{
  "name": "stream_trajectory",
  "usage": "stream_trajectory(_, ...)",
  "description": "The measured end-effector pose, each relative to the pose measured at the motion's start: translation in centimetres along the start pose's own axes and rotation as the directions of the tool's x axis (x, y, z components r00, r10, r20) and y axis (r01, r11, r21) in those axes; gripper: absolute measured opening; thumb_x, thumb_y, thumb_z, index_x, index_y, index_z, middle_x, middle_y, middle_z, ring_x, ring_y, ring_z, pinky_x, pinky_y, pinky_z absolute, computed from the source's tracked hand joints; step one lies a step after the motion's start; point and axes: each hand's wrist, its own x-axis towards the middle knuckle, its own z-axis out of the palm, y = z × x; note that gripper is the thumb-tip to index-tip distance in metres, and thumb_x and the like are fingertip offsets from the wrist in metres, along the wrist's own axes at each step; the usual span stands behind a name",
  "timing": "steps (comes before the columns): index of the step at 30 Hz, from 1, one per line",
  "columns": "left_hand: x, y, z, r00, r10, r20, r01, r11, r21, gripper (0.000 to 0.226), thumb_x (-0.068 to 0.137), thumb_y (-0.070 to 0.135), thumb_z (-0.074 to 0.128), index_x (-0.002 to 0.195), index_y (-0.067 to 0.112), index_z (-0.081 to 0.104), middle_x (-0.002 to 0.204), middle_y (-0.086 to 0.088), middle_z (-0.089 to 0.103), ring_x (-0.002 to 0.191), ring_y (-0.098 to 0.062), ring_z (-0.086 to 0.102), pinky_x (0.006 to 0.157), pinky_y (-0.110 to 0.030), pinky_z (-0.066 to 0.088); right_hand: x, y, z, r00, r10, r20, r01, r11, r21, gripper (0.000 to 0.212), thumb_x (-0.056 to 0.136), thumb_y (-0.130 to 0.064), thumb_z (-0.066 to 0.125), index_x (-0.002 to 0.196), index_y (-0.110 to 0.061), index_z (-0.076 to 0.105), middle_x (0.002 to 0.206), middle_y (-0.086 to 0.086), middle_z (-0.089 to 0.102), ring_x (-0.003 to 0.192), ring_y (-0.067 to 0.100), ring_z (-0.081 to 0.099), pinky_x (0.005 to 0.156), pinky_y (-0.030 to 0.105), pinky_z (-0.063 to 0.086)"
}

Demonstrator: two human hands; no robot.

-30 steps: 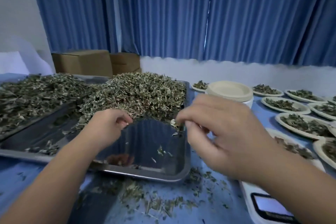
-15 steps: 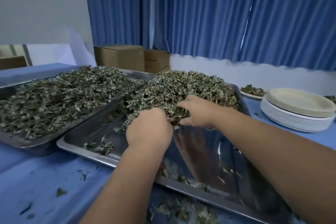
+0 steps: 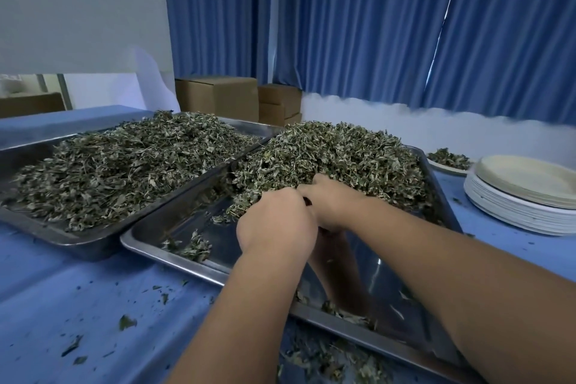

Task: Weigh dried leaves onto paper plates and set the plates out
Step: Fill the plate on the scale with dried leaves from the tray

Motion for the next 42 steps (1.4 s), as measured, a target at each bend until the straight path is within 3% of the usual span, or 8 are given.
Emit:
stream_trajectory(7,-0.3,0.2,0.0,1.0,0.008,-0.025,-0.009,1.0,-0.016,0.018,0.089,0.014,0.045,0.088,0.019,0.063,0.076,0.0,0.05,0.07,-0.026,0.046,0.062,-0.032,0.038,-1.1,-0.1,-0.7,0.999,0.037,0.022,-0.039,0.996,0.079,0.056,0.089,-0.05,0.046,0.141,-0.036,0.032,0.135,0.008,0.032,0.116,0.034,0.049,0.084,0.039,0.044)
stream_trajectory(14,-0.3,0.1,-0.2,0.999,-0.007,-0.04,0.007,1.0,0.007,0.019,0.089,0.012,0.042,0.085,0.02,0.059,0.069,0.002,0.042,0.066,-0.023,0.044,0.059,-0.031,0.036,-1.3,-2.1,-0.7,0.999,-0.035,0.007,0.036,0.996,-0.08,0.039,0.091,-0.024,0.049,0.129,-0.02,0.045,0.121,0.009,0.042,0.108,0.033,0.052,0.077,0.042,0.044)
stream_trajectory(19,-0.3,0.0,-0.4,0.999,-0.004,-0.034,0.004,1.0,0.0,0.021,0.092,0.017,0.043,0.093,0.02,0.063,0.077,0.001,0.049,0.073,-0.025,0.045,0.063,-0.032,0.037,-1.9,-0.9,-1.1,0.992,-0.092,-0.086,0.094,0.995,0.013,0.015,0.094,-0.028,0.048,0.105,-0.018,0.047,0.104,0.003,0.055,0.096,0.029,0.056,0.074,0.037,0.048)
stream_trajectory(23,-0.6,-0.1,-0.5,0.998,0.027,-0.058,-0.027,1.0,0.01,0.017,0.094,0.018,0.042,0.086,0.021,0.057,0.073,0.002,0.045,0.07,-0.025,0.047,0.059,-0.031,0.036,-3.5,0.5,-2.5,0.985,-0.027,-0.173,0.051,0.99,0.133,0.034,0.097,-0.044,0.048,0.118,-0.018,0.052,0.098,0.003,0.057,0.081,0.02,0.052,0.064,0.033,0.041)
stream_trajectory(27,-1.3,0.3,-0.7,0.993,0.05,-0.104,-0.051,0.999,-0.009,0.021,0.091,0.015,0.044,0.073,0.02,0.054,0.072,0.001,0.051,0.057,-0.019,0.043,0.05,-0.028,0.029,-5.5,1.7,-3.3,0.99,0.015,-0.143,0.023,0.966,0.258,0.033,0.097,-0.037,0.052,0.122,-0.016,0.056,0.099,0.002,0.057,0.072,0.013,0.051,0.059,0.026,0.038)
stream_trajectory(33,-3.2,2.0,-0.4,0.956,0.192,-0.222,-0.208,0.977,-0.051,0.023,0.091,0.015,0.044,0.077,0.024,0.06,0.072,0.003,0.058,0.06,-0.019,0.051,0.051,-0.029,0.035,-10.1,4.0,-4.1,0.962,0.061,-0.264,0.046,0.924,0.38,0.017,0.095,-0.038,0.056,0.09,-0.021,0.057,0.078,0.0,0.06,0.072,0.017,0.056,0.057,0.024,0.039)
stream_trajectory(36,-4.6,3.4,-0.3,0.936,0.269,-0.227,-0.299,0.948,-0.107,0.028,0.089,0.011,0.045,0.07,0.026,0.057,0.066,0.008,0.056,0.056,-0.013,0.05,0.047,-0.027,0.032,-13.6,5.7,-5.5,0.939,0.102,-0.33,0.043,0.913,0.405,0.014,0.093,-0.038,0.058,0.086,-0.027,0.054,0.074,-0.004,0.059,0.07,0.014,0.056,0.064,0.028,0.042)
stream_trajectory(42,-7.1,5.7,-0.1,0.855,0.459,-0.24,-0.516,0.798,-0.312,0.04,0.083,0.001,0.046,0.055,0.029,0.055,0.051,0.009,0.055,0.041,-0.009,0.045,0.042,-0.026,0.034,-22.6,10.3,-7.5,0.878,0.213,-0.428,-0.016,0.908,0.418,0.015,0.092,-0.039,0.058,0.089,-0.024,0.059,0.07,-0.006,0.057,0.056,0.002,0.048,0.053,0.018,0.036)
